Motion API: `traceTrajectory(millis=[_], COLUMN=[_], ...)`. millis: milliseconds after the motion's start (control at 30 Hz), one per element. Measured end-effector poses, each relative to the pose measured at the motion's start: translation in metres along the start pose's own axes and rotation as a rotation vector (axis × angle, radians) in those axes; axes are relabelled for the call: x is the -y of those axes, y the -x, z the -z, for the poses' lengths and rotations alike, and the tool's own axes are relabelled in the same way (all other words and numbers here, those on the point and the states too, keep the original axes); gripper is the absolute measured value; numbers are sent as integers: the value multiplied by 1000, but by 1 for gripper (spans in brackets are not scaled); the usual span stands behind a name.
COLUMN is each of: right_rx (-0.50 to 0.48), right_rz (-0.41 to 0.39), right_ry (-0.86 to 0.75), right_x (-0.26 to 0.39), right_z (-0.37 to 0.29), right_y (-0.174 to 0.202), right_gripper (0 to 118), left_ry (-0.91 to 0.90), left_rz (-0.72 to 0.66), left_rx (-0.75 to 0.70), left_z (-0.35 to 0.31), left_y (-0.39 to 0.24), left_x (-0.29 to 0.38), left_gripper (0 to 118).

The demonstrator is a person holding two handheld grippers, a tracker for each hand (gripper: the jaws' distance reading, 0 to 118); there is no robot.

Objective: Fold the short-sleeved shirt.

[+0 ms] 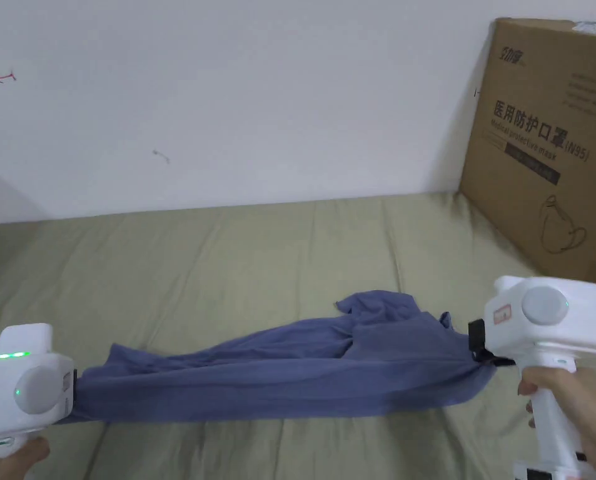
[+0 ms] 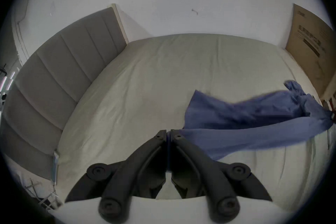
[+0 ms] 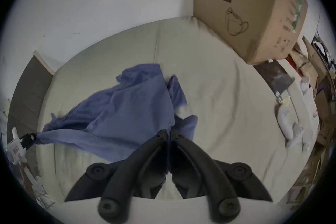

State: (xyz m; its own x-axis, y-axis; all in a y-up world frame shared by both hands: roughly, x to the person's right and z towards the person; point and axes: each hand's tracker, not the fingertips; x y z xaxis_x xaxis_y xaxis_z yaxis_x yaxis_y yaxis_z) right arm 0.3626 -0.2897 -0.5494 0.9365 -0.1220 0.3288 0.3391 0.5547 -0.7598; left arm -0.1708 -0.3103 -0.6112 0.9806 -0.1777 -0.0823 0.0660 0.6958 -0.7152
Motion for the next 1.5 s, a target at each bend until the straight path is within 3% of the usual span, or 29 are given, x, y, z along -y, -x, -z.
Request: traceTrajectory(millis=[100, 233, 467, 567, 733, 767, 800, 867, 900, 933, 967, 1067, 1100, 1133, 1167, 1200, 1233, 1367, 1400, 1433, 1500], right_rx=[-53, -15, -35, -39, -30, -22, -21, -14, 9, 34, 48, 31, 6, -17, -17, -14, -22, -56, -61, -59, -42], right_rz=[21, -28, 58, 97, 82, 90, 93, 77, 50, 11, -27, -94, -99, -96, -86, -77, -54, -98, -115, -130, -138], right_ry=[41, 60, 136, 152, 149, 138, 130, 120, 107, 93, 79, 40, 13, -4, -8, -17, -24, 32, 43, 56, 71], right_x=[51, 130, 265, 298, 308, 305, 304, 299, 298, 297, 297, 297, 299, 300, 303, 307, 311, 325, 327, 330, 332], right_z=[-37, -82, -136, -143, -139, -137, -136, -137, -139, -140, -144, -159, -165, -171, -174, -175, -176, -166, -162, -157, -152], right_y=[-15, -28, -60, -74, -78, -77, -77, -73, -71, -69, -66, -57, -55, -52, -49, -46, -44, -30, -27, -24, -21], right_gripper=[4, 4, 4, 4, 4, 4, 4, 13, 35, 54, 65, 64, 54, 30, 0, 0, 0, 0, 0, 0, 0], left_ry=[-14, 10, 131, 150, 158, 157, 157, 169, 167, 167, 162, 147, 139, 143, 149, 156, 150, 176, 167, 165, 184], left_rz=[53, 54, 50, 32, 45, 51, 49, 22, 1, -15, -29, -51, -59, -54, -51, -46, -39, -66, -69, -69, -74], left_rx=[7, -9, 5, 29, 36, 31, 28, 94, 117, 143, 165, 214, 247, 277, 277, 270, 260, 273, 267, 260, 250], left_z=[-53, -98, -158, -169, -170, -169, -169, -171, -172, -176, -182, -196, -204, -209, -213, -216, -222, -216, -214, -210, -199], left_y=[20, 48, 77, 84, 82, 81, 80, 81, 82, 83, 85, 92, 93, 96, 97, 97, 98, 111, 114, 116, 121], left_x=[46, 115, 231, 258, 271, 270, 269, 265, 265, 264, 262, 259, 258, 258, 260, 263, 266, 275, 276, 276, 276], left_gripper=[3, 3, 3, 3, 4, 8, 23, 68, 94, 104, 106, 94, 68, 40, 11, 0, 0, 1, 9, 33, 107])
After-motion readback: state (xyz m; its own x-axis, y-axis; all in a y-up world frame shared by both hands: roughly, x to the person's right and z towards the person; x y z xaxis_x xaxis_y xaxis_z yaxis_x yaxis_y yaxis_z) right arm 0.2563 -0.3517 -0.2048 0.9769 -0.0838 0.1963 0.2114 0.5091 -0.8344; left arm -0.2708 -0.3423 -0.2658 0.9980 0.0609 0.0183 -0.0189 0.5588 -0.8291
